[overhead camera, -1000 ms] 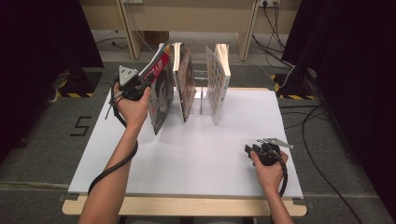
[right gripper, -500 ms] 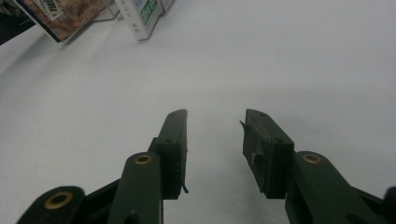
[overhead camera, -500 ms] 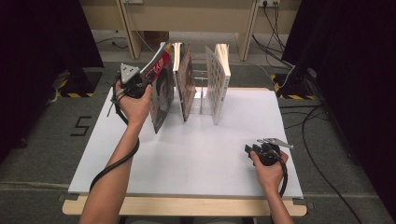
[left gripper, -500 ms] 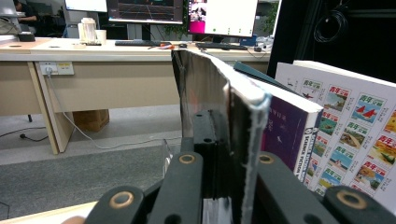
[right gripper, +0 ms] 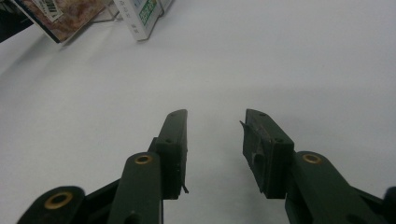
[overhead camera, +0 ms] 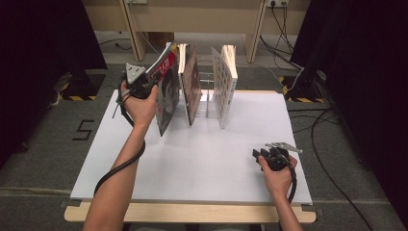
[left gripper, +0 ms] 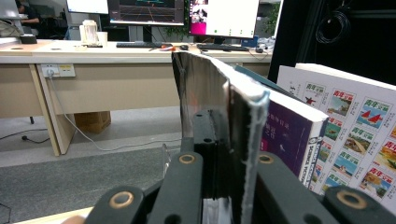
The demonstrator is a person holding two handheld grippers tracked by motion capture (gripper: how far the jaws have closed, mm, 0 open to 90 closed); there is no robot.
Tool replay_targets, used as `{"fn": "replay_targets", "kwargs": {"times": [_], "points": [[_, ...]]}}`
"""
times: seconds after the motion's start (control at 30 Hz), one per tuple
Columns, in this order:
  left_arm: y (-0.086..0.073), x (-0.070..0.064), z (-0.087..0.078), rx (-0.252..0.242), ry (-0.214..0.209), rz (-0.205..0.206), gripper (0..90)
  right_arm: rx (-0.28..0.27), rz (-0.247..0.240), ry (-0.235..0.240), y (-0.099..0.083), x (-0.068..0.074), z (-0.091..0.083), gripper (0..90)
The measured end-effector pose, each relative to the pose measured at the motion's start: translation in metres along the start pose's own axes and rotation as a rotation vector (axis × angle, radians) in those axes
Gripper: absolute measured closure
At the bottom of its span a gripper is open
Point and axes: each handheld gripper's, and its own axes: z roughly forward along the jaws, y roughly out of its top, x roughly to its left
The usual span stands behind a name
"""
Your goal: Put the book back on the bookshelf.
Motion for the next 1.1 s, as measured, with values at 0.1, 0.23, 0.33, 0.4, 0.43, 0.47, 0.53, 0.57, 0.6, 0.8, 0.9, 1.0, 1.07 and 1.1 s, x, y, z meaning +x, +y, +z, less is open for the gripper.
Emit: {"fn": "replay_targets", "kwargs": {"times": [0.1,0.23,0.33,0.4,0.43,0.47,0.53,0.57,0.6,0.8,0.9,1.0,1.07,1.1], "points": [[0.001,-0.001,0.001,-0.003,0.000,0.000,86.4,0.000,0.000,0.001,0.000,0.000,0.000,60.4],[0.002,-0.001,0.002,-0.005,0.000,0.001,86.4,0.000,-0.001,-0.001,0.000,0.000,0.000,60.5],[0.003,-0.001,0.002,-0.007,0.000,0.001,86.4,-0.001,0.002,0.000,0.000,0.000,0.000,60.5],[0.004,-0.002,0.003,-0.009,0.000,0.001,86.4,-0.001,0.003,0.000,0.000,0.000,0.000,60.4],[0.004,-0.002,0.003,-0.009,-0.001,0.001,86.4,0.001,0.003,0.000,0.000,0.000,-0.001,60.4],[0.004,-0.002,0.004,-0.010,-0.001,0.001,86.4,0.001,0.003,0.000,0.000,0.000,-0.001,60.5],[0.005,-0.002,0.005,-0.011,-0.001,0.001,86.4,0.001,0.003,-0.001,0.000,0.000,0.000,60.5],[0.005,-0.003,0.005,-0.012,-0.001,0.000,86.4,-0.003,0.001,-0.002,0.000,0.000,0.000,60.5],[0.005,-0.003,0.005,-0.012,-0.002,-0.001,86.4,-0.003,0.003,-0.001,0.000,0.000,0.000,60.4],[0.007,-0.003,0.008,-0.014,0.001,-0.001,86.4,-0.003,0.003,-0.001,0.000,-0.001,0.000,60.4],[0.007,-0.003,0.009,-0.015,0.001,-0.001,86.4,-0.002,0.008,-0.001,0.000,-0.001,-0.001,60.4],[0.008,-0.003,0.010,-0.013,0.001,0.000,86.4,-0.001,0.010,-0.002,0.000,-0.001,-0.001,60.4],[0.008,-0.003,0.011,-0.014,0.001,0.001,86.4,-0.002,0.008,-0.001,0.000,-0.001,-0.001,60.4],[0.009,-0.003,0.011,-0.015,0.000,0.001,86.4,-0.003,0.008,-0.001,0.000,-0.001,-0.001,60.4]]}}
